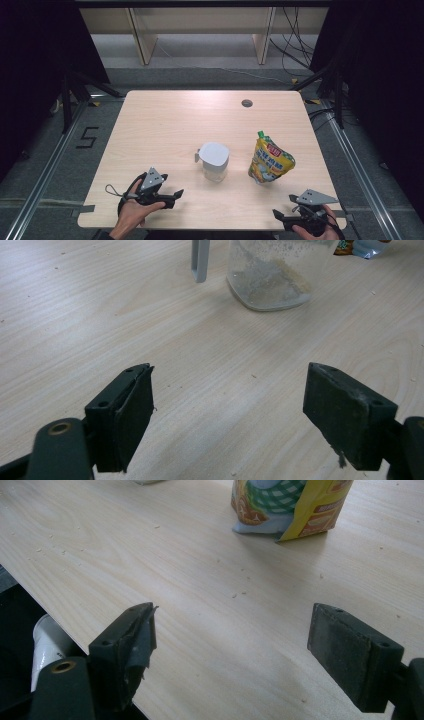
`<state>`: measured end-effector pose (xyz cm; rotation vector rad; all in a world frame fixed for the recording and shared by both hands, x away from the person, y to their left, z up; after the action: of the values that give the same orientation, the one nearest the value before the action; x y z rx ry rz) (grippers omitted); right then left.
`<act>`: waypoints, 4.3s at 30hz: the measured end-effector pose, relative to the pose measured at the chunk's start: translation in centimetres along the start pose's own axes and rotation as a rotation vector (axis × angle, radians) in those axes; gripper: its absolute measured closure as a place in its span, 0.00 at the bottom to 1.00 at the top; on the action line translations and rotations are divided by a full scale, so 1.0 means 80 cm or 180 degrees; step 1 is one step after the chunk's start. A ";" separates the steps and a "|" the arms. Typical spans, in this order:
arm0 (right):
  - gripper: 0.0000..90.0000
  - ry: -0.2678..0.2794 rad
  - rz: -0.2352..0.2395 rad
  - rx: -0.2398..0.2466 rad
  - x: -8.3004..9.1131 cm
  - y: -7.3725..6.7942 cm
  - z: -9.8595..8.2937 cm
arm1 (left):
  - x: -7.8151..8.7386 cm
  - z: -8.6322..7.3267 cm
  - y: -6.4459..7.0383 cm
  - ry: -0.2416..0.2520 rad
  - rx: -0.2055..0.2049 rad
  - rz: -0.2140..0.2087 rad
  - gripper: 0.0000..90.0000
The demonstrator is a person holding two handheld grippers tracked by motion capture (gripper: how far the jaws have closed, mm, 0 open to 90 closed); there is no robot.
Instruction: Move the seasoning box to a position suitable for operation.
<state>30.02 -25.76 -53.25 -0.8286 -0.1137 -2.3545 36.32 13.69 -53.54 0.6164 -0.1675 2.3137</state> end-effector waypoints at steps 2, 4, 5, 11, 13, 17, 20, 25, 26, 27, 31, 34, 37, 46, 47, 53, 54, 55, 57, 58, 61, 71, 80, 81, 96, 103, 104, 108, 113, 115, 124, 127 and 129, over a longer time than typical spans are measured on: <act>0.23 0.0005 -0.0005 0.0072 0.000 0.003 0.001 | 0.000 0.000 0.000 0.0003 0.0004 0.0004 0.22; 0.22 -0.0017 -0.0027 0.0086 0.002 0.002 0.000 | -0.001 0.000 0.004 0.0014 0.0080 -0.0005 0.21; 0.22 -0.0017 -0.0027 0.0086 0.002 0.002 0.000 | -0.001 0.000 0.004 0.0014 0.0080 -0.0005 0.21; 0.22 0.0016 0.0008 0.0026 0.000 0.001 0.000 | 0.000 0.000 -0.003 0.0001 0.0044 0.0011 0.21; 0.22 -0.0001 0.0002 0.0066 0.001 0.003 0.001 | 0.002 -0.001 -0.006 -0.0049 0.0015 0.0021 0.20; 0.22 0.0007 0.0007 -0.0043 0.000 -0.001 0.000 | 0.001 0.000 -0.007 -0.0057 -0.0024 0.0046 0.20; 0.22 -0.0015 0.0000 0.0001 0.000 0.000 0.000 | -0.003 0.004 -0.008 0.0007 -0.0017 0.0046 0.21; 0.22 -0.0019 -0.0009 0.0084 -0.001 0.003 0.000 | -0.011 0.009 -0.014 0.0020 0.0095 0.0060 0.21; 0.22 -0.0021 -0.0009 0.0083 -0.001 0.003 0.000 | -0.013 0.010 -0.015 0.0052 0.0087 0.0071 0.21; 0.22 -0.0019 -0.0008 0.0080 -0.001 0.003 0.000 | -0.013 0.012 -0.017 0.0068 0.0048 0.0062 0.21; 0.22 -0.0004 -0.0028 0.0107 -0.001 0.005 0.000 | -0.017 0.018 -0.020 0.0139 0.0060 0.0043 0.21; 0.22 -0.0006 -0.0003 0.0062 -0.002 0.005 0.000 | -0.021 0.025 -0.023 0.0167 0.0038 0.0037 0.22; 0.22 -0.0005 -0.0003 0.0060 -0.002 0.005 0.000 | -0.027 0.031 -0.027 0.0194 0.0019 0.0088 0.24; 0.22 0.0009 -0.0004 0.0086 -0.003 0.004 0.000 | -0.050 0.050 -0.030 0.0321 -0.0115 0.0073 0.26; 0.22 -0.0037 0.0004 0.0004 -0.002 0.001 -0.001 | -0.053 0.053 -0.031 0.0352 -0.0183 0.0091 0.27; 0.22 -0.0014 0.0007 0.0086 -0.003 0.003 -0.001 | -0.076 0.060 -0.032 0.0311 -0.0267 0.0063 0.38; 0.22 -0.0025 0.0009 0.0079 -0.003 0.003 -0.001 | -0.081 0.060 -0.036 0.0269 -0.0305 0.0083 0.40; 0.22 -0.0025 0.0009 0.0079 -0.003 0.003 -0.001 | -0.081 0.060 -0.036 0.0269 -0.0305 0.0083 0.42; 0.22 -0.0025 0.0015 0.0083 -0.003 0.003 -0.001 | -0.085 0.062 -0.037 0.0271 -0.0252 0.0036 0.44; 0.22 -0.0022 0.0019 0.0081 -0.003 0.003 -0.001 | -0.088 0.065 -0.037 0.0319 -0.0240 0.0026 0.45; 0.22 -0.0035 0.0019 0.0080 -0.004 0.003 -0.002 | -0.098 0.071 -0.034 0.0334 -0.0349 -0.0018 0.49; 0.23 -0.0053 0.0016 0.0058 -0.004 0.001 -0.003 | -0.119 0.077 -0.031 0.0297 -0.0424 -0.0045 0.64; 0.22 -0.0114 0.0039 0.0037 -0.004 0.000 -0.004 | -0.126 0.080 -0.025 0.0330 -0.0559 -0.0139 0.83; 0.22 -0.0114 0.0039 0.0037 -0.004 0.000 -0.004 | -0.126 0.080 -0.025 0.0330 -0.0559 -0.0139 0.83; 0.23 -0.0098 0.0029 0.0129 -0.004 0.003 -0.004 | -0.085 0.059 -0.012 0.0199 -0.0324 -0.0157 0.78; 0.23 -0.0113 0.0026 0.0090 -0.004 -0.001 -0.004 | -0.078 0.056 -0.011 0.0145 -0.0439 -0.0175 0.78; 0.23 -0.0117 0.0036 0.0083 -0.004 0.000 -0.004 | -0.077 0.055 -0.008 0.0168 -0.0393 -0.0163 0.78; 0.23 -0.0106 0.0065 0.0071 -0.004 -0.001 -0.004 | -0.071 0.052 -0.003 0.0191 -0.0390 -0.0177 0.78; 0.23 -0.0122 0.0052 0.0085 -0.004 0.000 -0.004 | -0.065 0.047 0.003 0.0186 -0.0384 -0.0172 0.78; 0.23 -0.0074 0.0043 0.0128 -0.005 0.003 -0.004 | -0.060 0.045 0.011 0.0192 -0.0358 -0.0220 0.78; 0.23 -0.0107 0.0045 0.0119 -0.004 0.003 -0.005 | -0.048 0.038 0.028 0.0170 -0.0375 -0.0284 0.77; 0.23 -0.0136 0.0043 -0.0024 -0.003 0.000 -0.007 | -0.046 0.036 0.033 0.0155 -0.0398 -0.0314 0.77; 0.23 -0.0091 0.0041 0.0127 -0.003 0.005 -0.006 | -0.045 0.034 0.039 0.0178 -0.0374 -0.0363 0.77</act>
<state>30.14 -26.08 -53.77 -0.8413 -0.1663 -2.3216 37.50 8.37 -52.69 0.4891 -0.2341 2.1911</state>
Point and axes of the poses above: each handheld gripper's, and its own axes: x roughly backward along the jaws, z roughly out of its top, y roughly to its right, the point moved 6 cm from there along -x, roughly forward along the jaws, and after that the axes turned 6 degrees about y, right-handed, at the moved point
